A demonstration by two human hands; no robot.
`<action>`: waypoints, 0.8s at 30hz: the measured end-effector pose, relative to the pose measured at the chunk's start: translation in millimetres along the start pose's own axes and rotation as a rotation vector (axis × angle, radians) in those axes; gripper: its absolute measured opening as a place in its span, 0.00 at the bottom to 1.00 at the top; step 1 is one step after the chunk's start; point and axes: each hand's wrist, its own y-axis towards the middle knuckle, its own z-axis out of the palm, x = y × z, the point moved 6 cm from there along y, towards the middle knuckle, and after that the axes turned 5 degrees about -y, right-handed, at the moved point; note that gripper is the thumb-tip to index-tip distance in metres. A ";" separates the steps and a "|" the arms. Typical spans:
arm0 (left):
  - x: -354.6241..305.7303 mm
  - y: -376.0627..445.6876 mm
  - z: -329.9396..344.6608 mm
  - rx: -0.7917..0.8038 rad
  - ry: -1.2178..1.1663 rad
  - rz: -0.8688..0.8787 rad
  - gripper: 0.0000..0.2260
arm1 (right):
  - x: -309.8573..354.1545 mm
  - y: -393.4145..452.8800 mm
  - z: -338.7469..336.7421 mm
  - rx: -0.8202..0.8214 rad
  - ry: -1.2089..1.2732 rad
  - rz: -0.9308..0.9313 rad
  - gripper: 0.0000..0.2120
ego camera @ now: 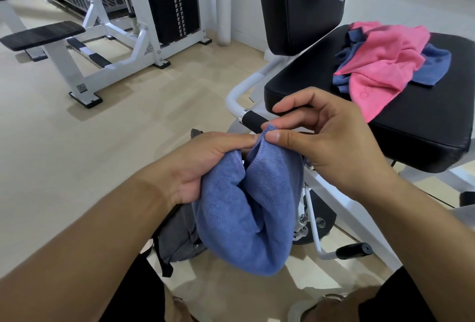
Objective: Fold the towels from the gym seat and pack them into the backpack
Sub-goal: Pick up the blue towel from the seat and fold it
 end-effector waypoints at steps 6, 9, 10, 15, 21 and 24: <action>4.3 -4.1 5.4 0.045 -0.085 -0.080 0.06 | 6.9 -1.6 1.7 0.021 0.005 -0.079 0.13; 2.4 0.7 -0.3 -0.020 -0.045 0.022 0.04 | 6.6 -2.2 2.9 0.035 -0.023 -0.095 0.12; 0.1 1.8 -2.5 -0.067 -0.024 0.077 0.05 | 5.8 -2.3 2.7 0.035 -0.041 -0.098 0.12; -16.8 -0.3 -18.9 -0.317 -0.023 0.306 0.14 | 8.4 -2.8 0.3 0.125 -0.080 -0.086 0.11; -18.7 -1.0 -17.6 -0.294 0.019 0.309 0.09 | 1.8 1.2 -4.8 0.071 -0.131 -0.074 0.09; -17.1 -0.4 -13.3 -0.253 0.041 0.303 0.13 | -0.6 1.1 -2.5 0.095 -0.105 -0.050 0.10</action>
